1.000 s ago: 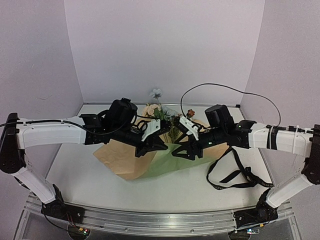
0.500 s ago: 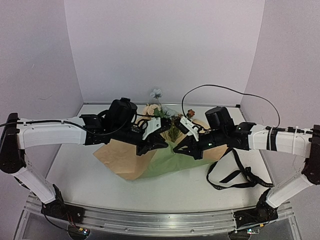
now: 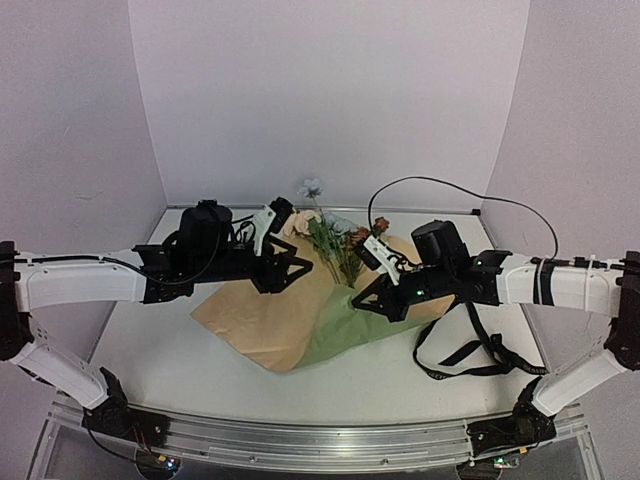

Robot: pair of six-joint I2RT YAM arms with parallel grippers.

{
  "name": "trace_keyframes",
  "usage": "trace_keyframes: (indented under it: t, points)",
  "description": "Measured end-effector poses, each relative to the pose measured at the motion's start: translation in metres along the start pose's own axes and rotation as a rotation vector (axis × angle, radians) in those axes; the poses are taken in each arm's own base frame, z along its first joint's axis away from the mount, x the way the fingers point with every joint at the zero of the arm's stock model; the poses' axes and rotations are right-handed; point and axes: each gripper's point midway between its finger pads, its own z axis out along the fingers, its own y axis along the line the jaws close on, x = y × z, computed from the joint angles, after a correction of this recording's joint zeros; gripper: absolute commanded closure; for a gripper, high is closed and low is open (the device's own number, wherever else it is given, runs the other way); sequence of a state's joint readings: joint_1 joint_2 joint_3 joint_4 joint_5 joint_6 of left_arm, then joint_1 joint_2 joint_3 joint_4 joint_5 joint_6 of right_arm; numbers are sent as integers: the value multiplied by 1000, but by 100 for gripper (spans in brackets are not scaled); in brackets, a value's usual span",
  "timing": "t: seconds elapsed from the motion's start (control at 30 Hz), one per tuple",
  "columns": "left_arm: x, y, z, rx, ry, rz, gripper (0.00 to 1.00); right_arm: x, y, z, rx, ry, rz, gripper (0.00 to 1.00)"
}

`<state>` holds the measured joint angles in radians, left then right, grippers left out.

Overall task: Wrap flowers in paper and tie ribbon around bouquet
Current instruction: Pass from the left arm to the right, then fold the flattened wrapping paper at the center of the board.

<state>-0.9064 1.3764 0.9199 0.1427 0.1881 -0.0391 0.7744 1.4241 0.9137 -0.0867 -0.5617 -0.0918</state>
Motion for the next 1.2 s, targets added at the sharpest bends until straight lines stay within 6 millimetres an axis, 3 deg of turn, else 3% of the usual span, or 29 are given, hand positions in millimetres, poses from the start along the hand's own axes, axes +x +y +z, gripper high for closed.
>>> trace_keyframes:
  t: [0.13, 0.2, 0.37, 0.5, 0.73, 1.03, 1.2]
  points:
    - [-3, 29, 3, 5, -4, -191, 52, 0, 0, 0, 4, -3, 11, 100]
    - [5, 37, 18, 58, 36, -281, 54, -2, 1, 0, 8, -10, 9, 100]
    - [57, 28, 51, 216, 219, -482, 58, -4, 1, 0, 20, -17, 3, 100]
    - [102, 13, 64, 310, 371, -634, 63, -4, 0, 1, 34, -18, 0, 100]
    - [146, 3, 68, 352, 518, -795, 77, -6, -4, 1, 66, -25, 0, 100]
    - [208, 3, 61, 265, 717, -896, 81, -7, -14, 0, 130, -28, 3, 100]
    - [218, 6, 58, 233, 768, -893, 81, -7, -21, -1, 169, -29, 9, 100]
